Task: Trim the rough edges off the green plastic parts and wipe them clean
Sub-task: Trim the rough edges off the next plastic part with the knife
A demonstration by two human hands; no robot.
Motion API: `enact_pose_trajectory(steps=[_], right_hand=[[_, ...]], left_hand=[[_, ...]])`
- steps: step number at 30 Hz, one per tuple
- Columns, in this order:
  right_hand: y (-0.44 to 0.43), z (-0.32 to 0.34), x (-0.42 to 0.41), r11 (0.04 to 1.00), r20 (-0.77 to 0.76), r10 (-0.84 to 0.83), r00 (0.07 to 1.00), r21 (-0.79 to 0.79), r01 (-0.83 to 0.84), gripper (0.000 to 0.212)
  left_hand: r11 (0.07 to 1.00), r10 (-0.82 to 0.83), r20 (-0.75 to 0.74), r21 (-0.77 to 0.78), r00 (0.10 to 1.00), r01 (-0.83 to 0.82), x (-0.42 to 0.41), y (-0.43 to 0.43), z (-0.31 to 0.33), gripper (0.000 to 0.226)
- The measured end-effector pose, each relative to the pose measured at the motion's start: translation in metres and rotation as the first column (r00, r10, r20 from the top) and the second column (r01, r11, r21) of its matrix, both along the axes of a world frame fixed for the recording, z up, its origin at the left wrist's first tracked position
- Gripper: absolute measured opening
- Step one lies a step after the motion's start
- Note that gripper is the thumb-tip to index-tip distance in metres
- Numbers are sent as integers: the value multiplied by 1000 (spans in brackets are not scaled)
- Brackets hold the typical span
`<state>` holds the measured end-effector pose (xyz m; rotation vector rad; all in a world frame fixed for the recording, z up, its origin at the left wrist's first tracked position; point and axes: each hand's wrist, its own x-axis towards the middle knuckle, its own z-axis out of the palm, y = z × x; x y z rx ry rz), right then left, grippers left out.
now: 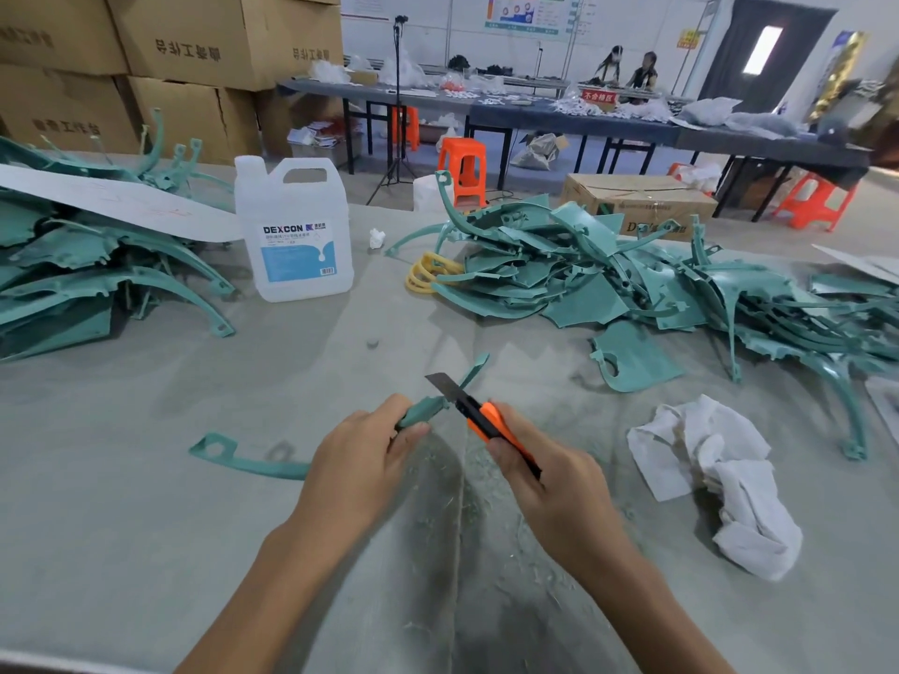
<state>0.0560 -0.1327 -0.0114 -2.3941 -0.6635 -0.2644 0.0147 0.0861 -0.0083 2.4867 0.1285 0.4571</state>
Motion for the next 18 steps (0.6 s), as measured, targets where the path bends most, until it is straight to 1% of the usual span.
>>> enact_pose_trajectory(steps=[4, 7, 9, 11, 13, 15, 16, 18], right_hand=[[-2, -5, 11, 1000, 1, -14, 1000, -15, 14, 43], [-12, -3, 32, 993, 29, -97, 995, -66, 99, 40], [-24, -3, 45, 980, -4, -179, 984, -88, 178, 40], [-31, -6, 44, 974, -7, -223, 975, -41, 223, 41], [-22, -10, 30, 991, 16, -133, 991, 5, 133, 47], [-7, -12, 11, 1000, 19, -16, 1000, 7, 15, 50], [-1, -13, 5, 1000, 22, 15, 1000, -11, -15, 49], [1, -10, 9, 999, 61, -1, 998, -36, 4, 46]], left_hand=[[1000, -4, 7, -4, 1000, 4, -4, -2, -5, 32], [999, 1, 26, -47, 1000, 0, -4, 0, -8, 35], [999, 6, 21, -52, 1000, -4, -4, 3, -10, 36], [997, 10, 26, -72, 1000, -8, -5, 3, -11, 36], [996, 24, 40, -82, 999, -20, -3, 3, -10, 34], [999, 19, 26, -49, 999, -17, -1, 3, -10, 34], [999, 16, 21, -40, 1000, -15, -1, 3, -11, 34], [999, 4, 10, -36, 1000, -4, -3, 2, -13, 34]])
